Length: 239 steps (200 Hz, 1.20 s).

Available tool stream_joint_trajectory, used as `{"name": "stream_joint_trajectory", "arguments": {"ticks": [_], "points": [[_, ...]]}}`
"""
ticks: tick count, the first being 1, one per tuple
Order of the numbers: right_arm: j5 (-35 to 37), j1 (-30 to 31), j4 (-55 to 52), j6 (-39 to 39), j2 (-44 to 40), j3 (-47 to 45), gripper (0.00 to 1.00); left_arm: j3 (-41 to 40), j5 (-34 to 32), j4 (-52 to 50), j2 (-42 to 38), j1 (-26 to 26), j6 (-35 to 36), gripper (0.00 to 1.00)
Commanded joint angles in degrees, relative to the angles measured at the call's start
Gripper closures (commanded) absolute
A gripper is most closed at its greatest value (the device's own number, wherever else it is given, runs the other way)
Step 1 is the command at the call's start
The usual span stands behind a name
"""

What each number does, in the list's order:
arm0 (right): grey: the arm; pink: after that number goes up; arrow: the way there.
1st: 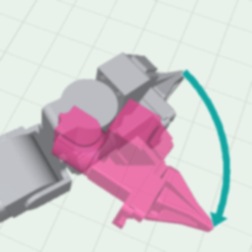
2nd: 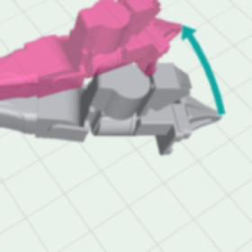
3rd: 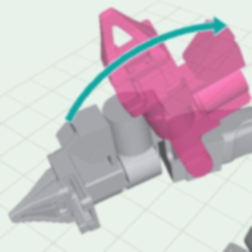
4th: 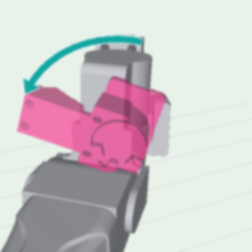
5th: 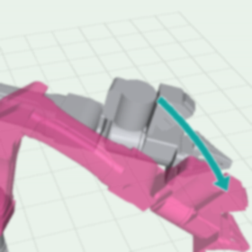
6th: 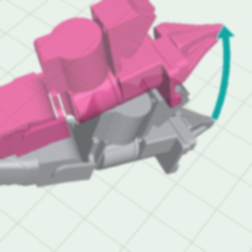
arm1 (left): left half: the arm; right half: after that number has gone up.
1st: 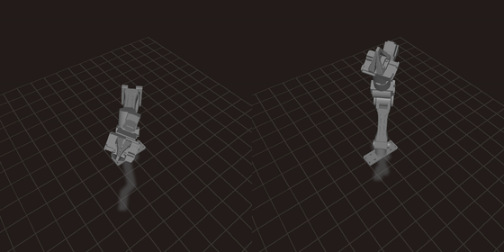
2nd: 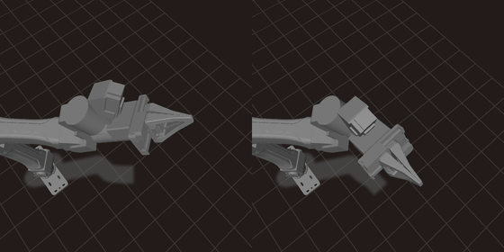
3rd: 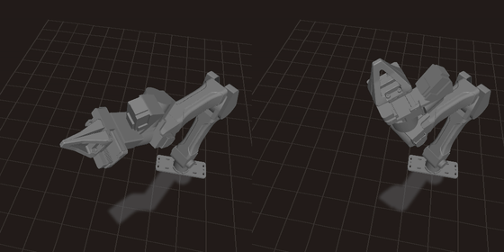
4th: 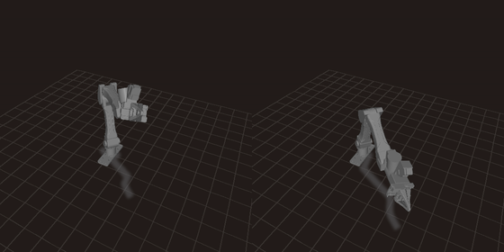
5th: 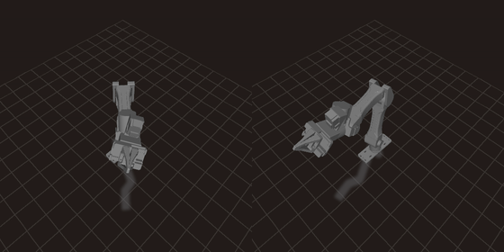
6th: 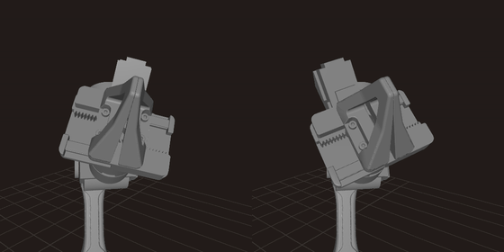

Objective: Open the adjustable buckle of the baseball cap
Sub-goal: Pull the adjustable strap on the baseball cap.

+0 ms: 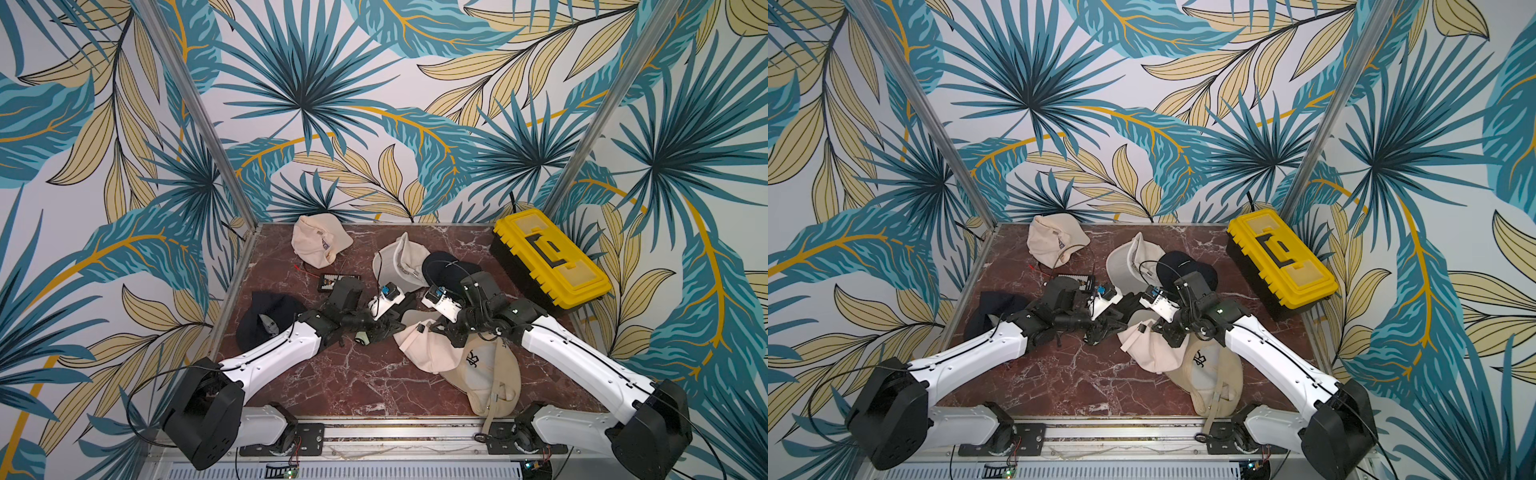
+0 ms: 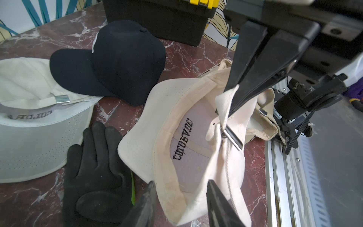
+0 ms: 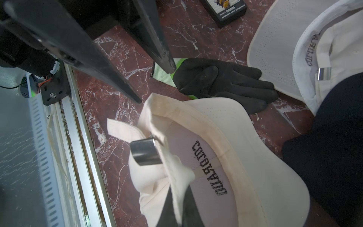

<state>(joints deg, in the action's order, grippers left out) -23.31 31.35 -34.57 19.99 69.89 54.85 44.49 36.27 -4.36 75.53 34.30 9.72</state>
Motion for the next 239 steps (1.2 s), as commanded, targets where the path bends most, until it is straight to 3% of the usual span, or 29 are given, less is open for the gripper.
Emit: {"name": "stream_joint_trajectory", "arguments": {"ticks": [1, 49, 146, 169, 207, 239], "points": [[-2.6, -0.2, 0.3, 2.1, 0.5, -0.6, 1.00, 0.6, 3.2, 0.5, 0.8, 0.2, 4.9, 0.55], [-3.0, -0.3, 0.6, 3.3, 1.0, -1.0, 1.00, 1.7, 9.0, 0.4, 3.1, 0.3, 6.7, 0.54], [-5.4, -0.3, 2.1, 4.3, 1.2, -1.7, 1.00, 4.1, 12.9, 0.5, 7.6, 1.8, 9.7, 0.55], [-6.5, -0.4, 1.8, 4.9, 1.1, -2.1, 1.00, 5.0, 12.8, 0.5, 8.2, 2.0, 10.0, 0.63], [-5.7, -0.4, 0.5, 4.3, 1.3, -1.7, 1.00, 5.4, 13.2, 0.5, 8.7, 1.9, 10.4, 0.97], [-2.3, -0.3, -1.6, 3.3, 1.1, -0.8, 1.00, 3.4, 12.2, 0.4, 7.4, 1.6, 10.7, 1.00]]}}
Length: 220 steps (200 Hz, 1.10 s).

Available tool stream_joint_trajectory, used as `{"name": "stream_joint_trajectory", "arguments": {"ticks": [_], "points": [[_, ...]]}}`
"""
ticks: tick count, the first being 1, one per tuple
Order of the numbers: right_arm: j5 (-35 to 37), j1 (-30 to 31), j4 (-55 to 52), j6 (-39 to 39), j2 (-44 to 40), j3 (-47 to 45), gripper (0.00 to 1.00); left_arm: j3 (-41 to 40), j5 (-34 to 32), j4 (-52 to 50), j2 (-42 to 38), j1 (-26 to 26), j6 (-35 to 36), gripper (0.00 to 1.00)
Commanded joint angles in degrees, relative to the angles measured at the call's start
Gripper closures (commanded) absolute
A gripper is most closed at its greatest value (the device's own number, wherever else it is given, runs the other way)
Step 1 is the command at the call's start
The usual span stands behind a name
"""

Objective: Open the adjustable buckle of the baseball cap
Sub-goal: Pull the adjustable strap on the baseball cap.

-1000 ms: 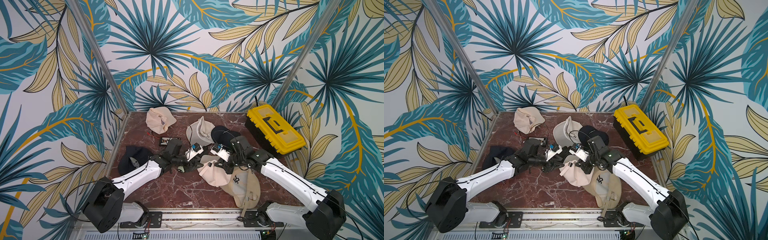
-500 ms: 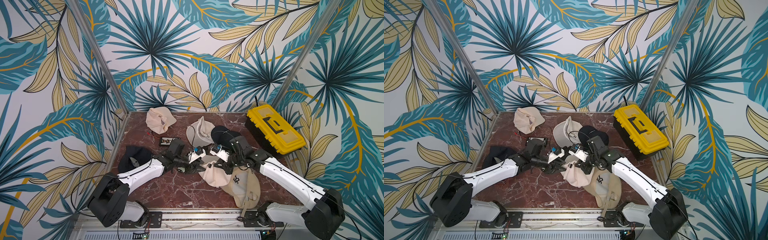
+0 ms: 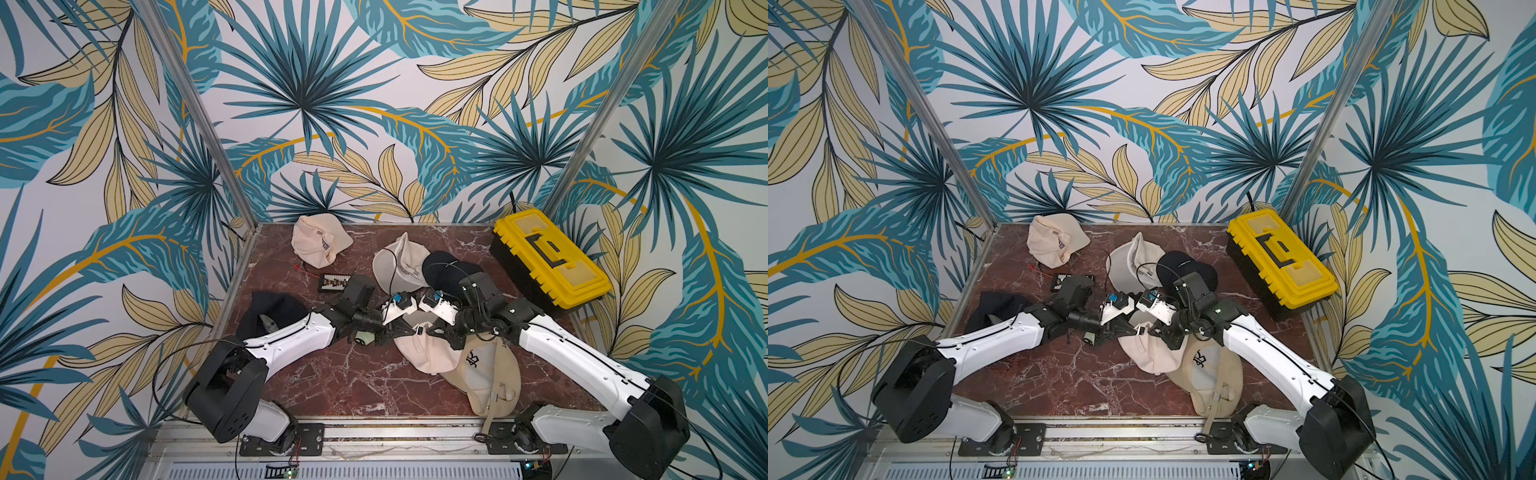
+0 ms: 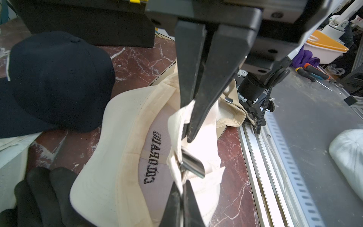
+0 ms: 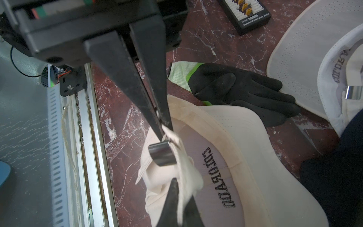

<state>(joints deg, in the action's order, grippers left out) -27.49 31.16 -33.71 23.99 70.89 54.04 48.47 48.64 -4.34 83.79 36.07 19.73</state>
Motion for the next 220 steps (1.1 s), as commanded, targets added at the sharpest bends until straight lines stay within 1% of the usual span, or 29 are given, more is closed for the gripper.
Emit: {"name": "stream_joint_trajectory", "arguments": {"ticks": [1, 21, 38, 43, 49, 86, 107, 136, 150, 162, 206, 220], "points": [[2.0, -0.2, -2.5, -0.8, 0.1, 0.0, 1.00, -0.6, -0.1, 0.4, -1.0, -0.1, 0.7, 1.00], [2.6, -0.3, -2.3, -1.2, -0.3, -0.1, 1.00, -1.5, -0.6, 0.4, -2.0, -0.2, 0.8, 1.00], [2.8, -0.6, -2.4, -1.5, -0.2, 0.0, 1.00, -2.3, -0.9, 0.4, -2.8, -0.3, 1.1, 0.88], [2.8, -0.7, -2.4, -1.5, -0.2, 0.0, 1.00, -2.6, -0.9, 0.4, -3.1, -0.3, 1.3, 0.82], [2.8, -0.7, -2.5, -1.6, -0.2, 0.0, 1.00, -2.9, -0.8, 0.4, -3.4, -0.3, 1.6, 0.79], [1.8, -1.0, -2.1, -1.4, -0.8, 0.0, 1.00, -3.6, 0.7, 0.4, -3.7, -0.5, 2.3, 0.78], [1.2, -1.1, -2.1, -1.3, -1.2, 0.0, 1.00, -3.4, 1.6, 0.5, -2.9, -0.4, 2.2, 0.80], [0.0, -1.2, -1.8, -1.1, -1.7, -0.3, 1.00, -2.8, 1.9, 0.4, -1.4, -0.4, 1.8, 0.86], [-0.4, -1.3, -1.5, -1.0, -2.0, -0.8, 1.00, -2.7, 1.4, 0.4, -1.3, -0.4, 1.5, 0.92], [-0.6, -1.4, -1.2, -1.0, -2.3, -1.0, 1.00, -2.9, 1.1, 0.4, -1.3, -0.5, 1.5, 0.95], [-1.3, -1.6, -0.8, -1.2, -2.3, -1.0, 1.00, -2.8, 1.9, 0.4, -1.2, -0.5, 1.5, 0.95], [-0.7, -1.7, -0.6, -2.0, -2.0, -1.0, 1.00, -2.4, 2.7, 0.4, -0.6, -0.5, 1.4, 1.00]]}}
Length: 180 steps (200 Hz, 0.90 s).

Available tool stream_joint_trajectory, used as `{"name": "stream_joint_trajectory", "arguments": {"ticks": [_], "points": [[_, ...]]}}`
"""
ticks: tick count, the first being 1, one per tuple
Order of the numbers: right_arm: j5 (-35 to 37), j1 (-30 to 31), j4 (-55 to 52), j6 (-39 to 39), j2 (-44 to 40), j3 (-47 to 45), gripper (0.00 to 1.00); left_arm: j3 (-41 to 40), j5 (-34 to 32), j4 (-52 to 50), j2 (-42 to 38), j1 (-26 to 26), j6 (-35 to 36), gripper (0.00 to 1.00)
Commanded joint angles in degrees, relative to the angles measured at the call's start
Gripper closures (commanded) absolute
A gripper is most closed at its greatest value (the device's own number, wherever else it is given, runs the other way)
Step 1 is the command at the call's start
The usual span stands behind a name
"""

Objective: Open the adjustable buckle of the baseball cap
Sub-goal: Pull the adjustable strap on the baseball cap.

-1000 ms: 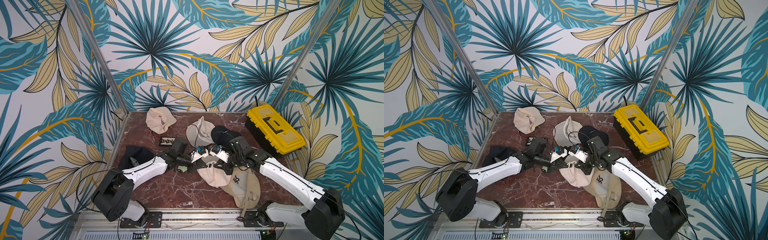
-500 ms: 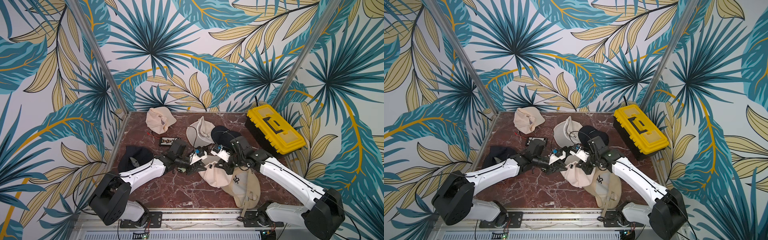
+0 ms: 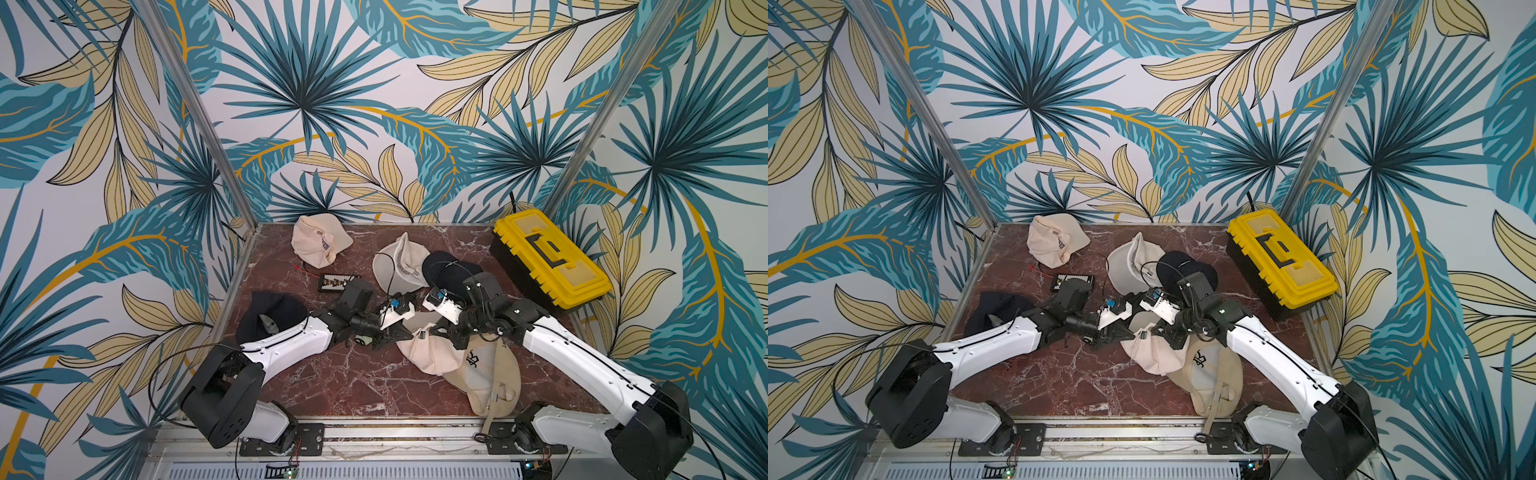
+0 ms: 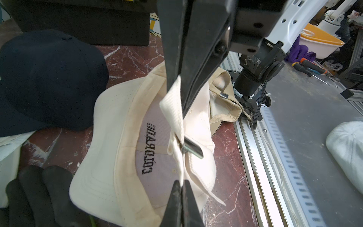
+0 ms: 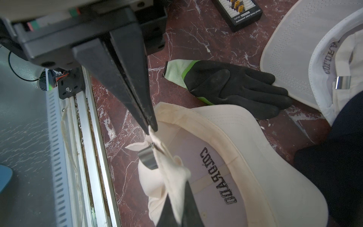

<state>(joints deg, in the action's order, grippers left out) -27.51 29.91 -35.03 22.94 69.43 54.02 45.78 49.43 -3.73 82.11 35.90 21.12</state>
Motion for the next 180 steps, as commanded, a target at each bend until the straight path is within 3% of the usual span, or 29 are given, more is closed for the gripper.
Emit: {"name": "stream_joint_trajectory", "arguments": {"ticks": [1, 24, 46, 121, 148, 180], "points": [[-0.6, -0.4, 0.7, -1.0, -0.5, -0.9, 1.00, 0.3, 1.8, -0.2, 1.1, -0.3, 0.0, 1.00], [2.6, -0.4, 0.7, -2.7, 0.2, -0.3, 1.00, 0.3, 1.1, -0.2, 1.8, -0.3, -0.1, 1.00], [6.2, -1.2, 0.5, -5.2, 0.7, 0.2, 1.00, 0.6, -6.2, -0.3, 2.2, -0.4, -3.2, 1.00], [5.7, -7.1, -0.7, -14.2, 4.9, 4.2, 1.00, -2.6, -16.6, -0.4, -1.2, -0.5, -3.2, 1.00], [0.4, -8.1, -0.7, -14.3, 4.2, 4.9, 1.00, -2.1, -17.7, -0.4, -1.7, -0.5, -2.5, 1.00], [-14.5, -8.2, -5.9, -8.9, 5.6, 7.7, 1.00, 2.1, -20.5, -0.4, -1.0, -0.4, -1.0, 1.00]]}}
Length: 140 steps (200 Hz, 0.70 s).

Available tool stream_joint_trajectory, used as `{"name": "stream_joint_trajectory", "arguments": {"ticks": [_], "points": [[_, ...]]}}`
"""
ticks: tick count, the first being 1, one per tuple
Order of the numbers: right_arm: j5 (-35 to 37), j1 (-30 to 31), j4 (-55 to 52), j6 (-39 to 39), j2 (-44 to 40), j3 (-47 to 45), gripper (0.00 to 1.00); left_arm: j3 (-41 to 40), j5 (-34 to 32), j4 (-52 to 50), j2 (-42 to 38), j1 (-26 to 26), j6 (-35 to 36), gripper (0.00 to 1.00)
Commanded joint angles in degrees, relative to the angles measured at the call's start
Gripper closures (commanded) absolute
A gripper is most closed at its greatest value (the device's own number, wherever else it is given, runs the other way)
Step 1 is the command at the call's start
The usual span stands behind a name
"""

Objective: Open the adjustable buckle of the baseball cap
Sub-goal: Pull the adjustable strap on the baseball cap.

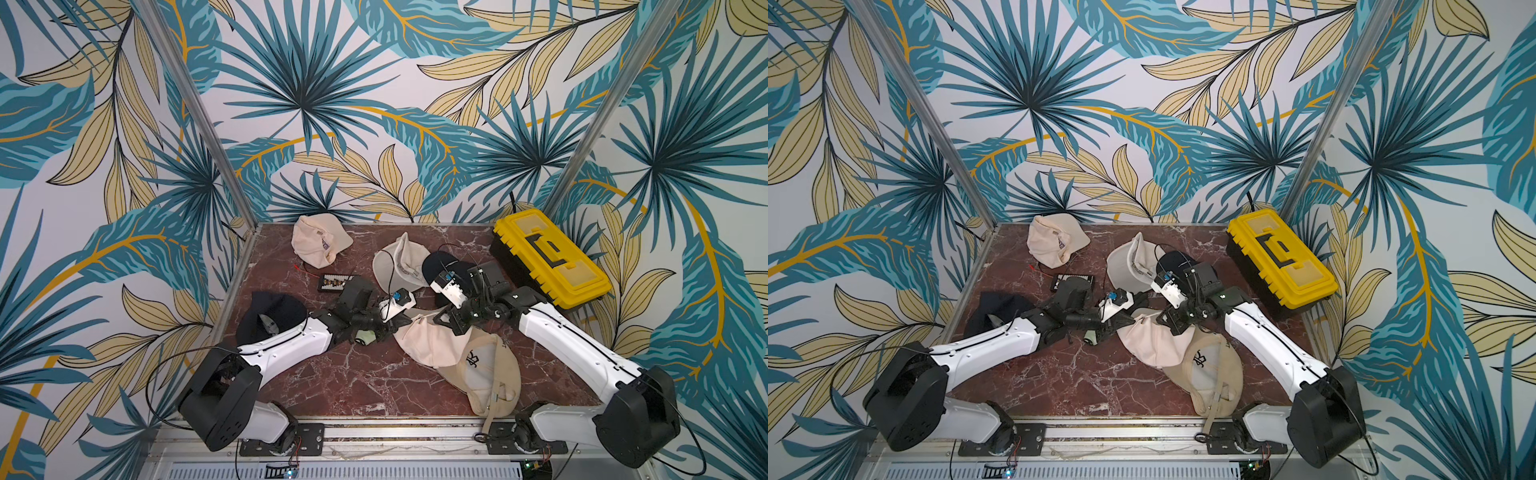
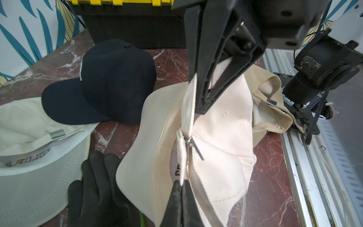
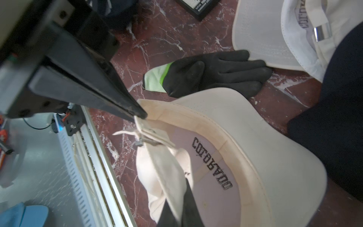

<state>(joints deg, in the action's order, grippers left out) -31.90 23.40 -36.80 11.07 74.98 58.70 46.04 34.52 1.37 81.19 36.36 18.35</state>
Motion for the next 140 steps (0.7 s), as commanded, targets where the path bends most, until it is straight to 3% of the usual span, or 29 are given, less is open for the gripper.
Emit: {"name": "stream_joint_trajectory", "arguments": {"ticks": [1, 37, 48, 57, 79, 108, 140], "points": [[-10.7, -1.6, -4.3, 3.2, 0.2, 3.1, 1.00, 2.0, -5.6, -5.4, -0.1, -0.9, 1.9, 1.00], [-22.1, -1.6, -4.8, 6.6, 2.3, 3.1, 1.00, 9.9, -9.8, -5.4, 2.1, -0.9, 2.1, 0.99], [-22.5, -1.6, -2.6, 4.9, 3.0, 3.1, 1.00, 12.7, -11.2, -5.4, 3.3, -0.9, 1.1, 0.68], [-22.6, -1.6, -0.4, 3.0, 3.6, 3.2, 1.00, 14.4, -12.7, -5.4, 3.5, -0.9, -0.3, 0.49], [-23.7, -1.9, 11.7, -6.7, 3.9, 1.3, 1.00, 16.0, -20.2, -5.4, 1.6, -1.0, -4.6, 0.26], [-21.8, -2.2, 30.4, -20.4, 3.2, -2.2, 1.00, 13.1, -25.1, -5.5, -5.0, -1.5, -12.6, 0.18], [-14.8, -2.6, 35.3, -33.0, 4.8, 0.8, 1.00, 8.9, -21.7, -5.5, -11.3, -1.6, -21.1, 0.19]]}}
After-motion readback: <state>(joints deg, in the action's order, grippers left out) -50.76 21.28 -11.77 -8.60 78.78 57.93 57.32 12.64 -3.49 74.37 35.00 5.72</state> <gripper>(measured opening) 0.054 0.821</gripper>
